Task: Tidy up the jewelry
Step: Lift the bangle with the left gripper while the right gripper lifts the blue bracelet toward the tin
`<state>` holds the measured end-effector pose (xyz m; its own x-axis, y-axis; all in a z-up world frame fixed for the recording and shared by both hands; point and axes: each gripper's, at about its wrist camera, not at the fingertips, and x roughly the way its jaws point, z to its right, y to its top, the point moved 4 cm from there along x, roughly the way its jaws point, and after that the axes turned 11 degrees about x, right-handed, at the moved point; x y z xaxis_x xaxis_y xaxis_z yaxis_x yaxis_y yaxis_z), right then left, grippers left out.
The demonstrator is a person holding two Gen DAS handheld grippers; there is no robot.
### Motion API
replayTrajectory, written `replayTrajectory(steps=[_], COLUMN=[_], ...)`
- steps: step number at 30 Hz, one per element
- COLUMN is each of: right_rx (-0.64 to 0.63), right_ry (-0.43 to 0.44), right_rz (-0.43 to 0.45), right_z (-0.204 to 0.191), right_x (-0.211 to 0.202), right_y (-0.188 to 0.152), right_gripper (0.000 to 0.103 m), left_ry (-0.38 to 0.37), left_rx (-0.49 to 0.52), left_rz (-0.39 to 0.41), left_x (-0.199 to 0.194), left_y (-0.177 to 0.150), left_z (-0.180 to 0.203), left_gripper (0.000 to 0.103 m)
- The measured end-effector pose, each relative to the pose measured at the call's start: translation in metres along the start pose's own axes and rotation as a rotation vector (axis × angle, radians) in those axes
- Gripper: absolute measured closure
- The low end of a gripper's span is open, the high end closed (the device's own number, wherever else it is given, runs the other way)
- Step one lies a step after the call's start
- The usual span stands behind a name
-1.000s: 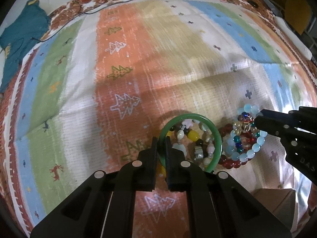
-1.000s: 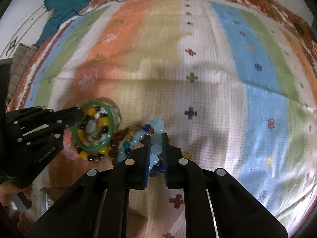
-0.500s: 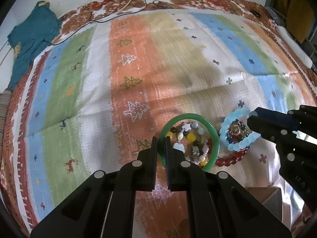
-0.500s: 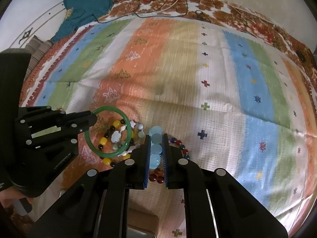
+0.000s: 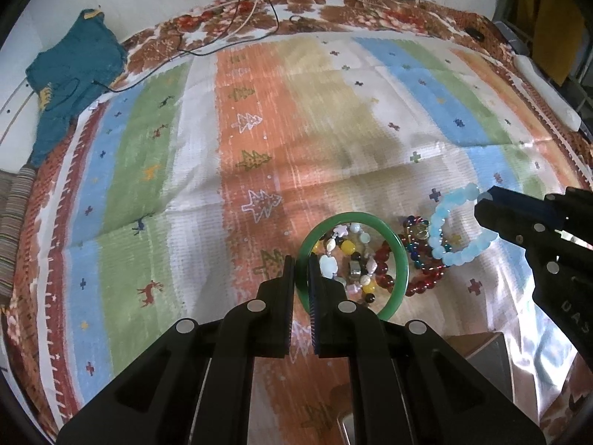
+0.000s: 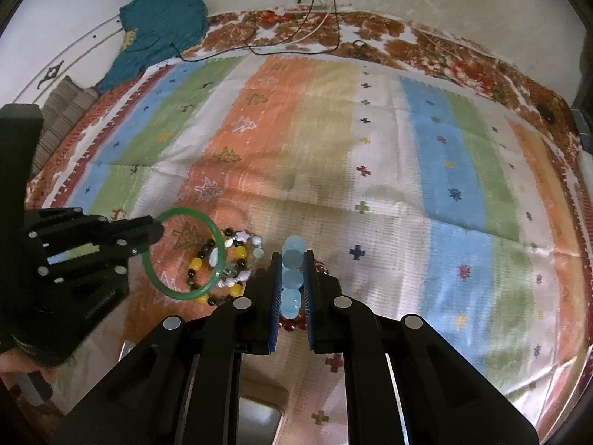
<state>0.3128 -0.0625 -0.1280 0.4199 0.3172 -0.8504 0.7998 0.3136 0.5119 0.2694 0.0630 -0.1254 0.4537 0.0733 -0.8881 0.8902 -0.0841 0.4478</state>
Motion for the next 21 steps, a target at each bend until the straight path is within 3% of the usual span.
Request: replayTrajectory(steps=[21], right_rx=[-0.009], right_ry=[-0.007], right_rz=[0.075], right_z=[0.004], right_x=[-0.045], right_y=[-0.022], right_gripper=[0.091], left_ry=[-0.012], left_rx=[-0.027], left_rz=[0.103], left_x=[-0.061], left_y=[-0.015], left_z=[0.015], left_gripper=[0.096])
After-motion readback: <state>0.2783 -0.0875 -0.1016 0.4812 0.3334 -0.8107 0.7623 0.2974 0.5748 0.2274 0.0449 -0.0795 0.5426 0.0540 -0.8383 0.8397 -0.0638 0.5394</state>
